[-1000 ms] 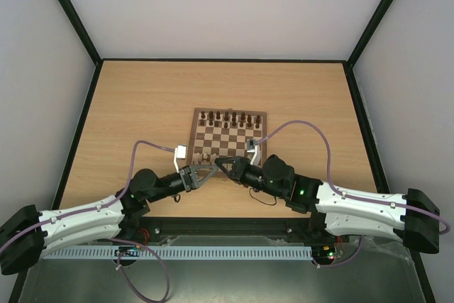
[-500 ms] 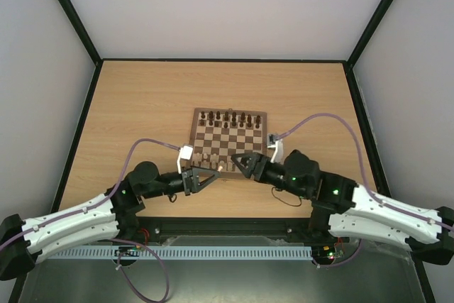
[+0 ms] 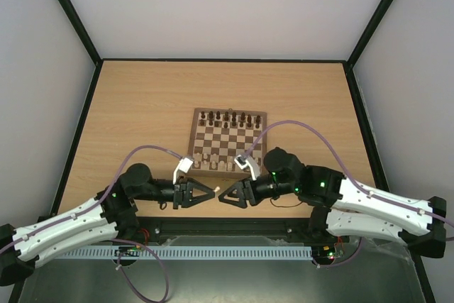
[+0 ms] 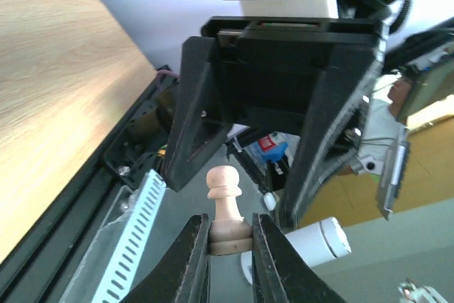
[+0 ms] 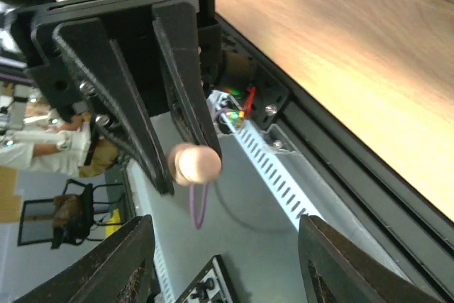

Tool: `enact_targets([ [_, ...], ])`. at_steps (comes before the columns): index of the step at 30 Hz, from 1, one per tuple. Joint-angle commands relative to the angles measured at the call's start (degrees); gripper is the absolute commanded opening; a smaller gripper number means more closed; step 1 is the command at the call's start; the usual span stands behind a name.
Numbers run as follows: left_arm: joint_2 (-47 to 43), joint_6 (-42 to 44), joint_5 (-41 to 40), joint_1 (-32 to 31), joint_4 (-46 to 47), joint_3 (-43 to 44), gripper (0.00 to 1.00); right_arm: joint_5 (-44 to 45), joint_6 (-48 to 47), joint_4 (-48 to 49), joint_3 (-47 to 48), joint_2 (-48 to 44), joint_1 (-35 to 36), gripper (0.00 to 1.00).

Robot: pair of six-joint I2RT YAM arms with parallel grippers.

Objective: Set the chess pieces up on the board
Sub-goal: Place the chess piece on the chessboard.

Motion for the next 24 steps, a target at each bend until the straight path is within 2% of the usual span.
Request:
enact_targets([
  [1, -4.2, -0.4, 4.1, 0.2, 0.6, -0.6, 0.14, -5.4, -1.3, 0.1, -0.3, -3.9, 0.0, 0.57],
  [10, -4.5, -0.8, 6.9, 0.2, 3.3, -1.9, 0.15, -16.7, 2.6, 13.6, -5.0, -1.9, 0.0, 0.52],
  [24, -8.2, -1.6, 7.9, -0.5, 3.6, -4.3, 0.16, -18.4, 1.7, 14.4, -2.8, 2.6, -3.0, 0.40],
])
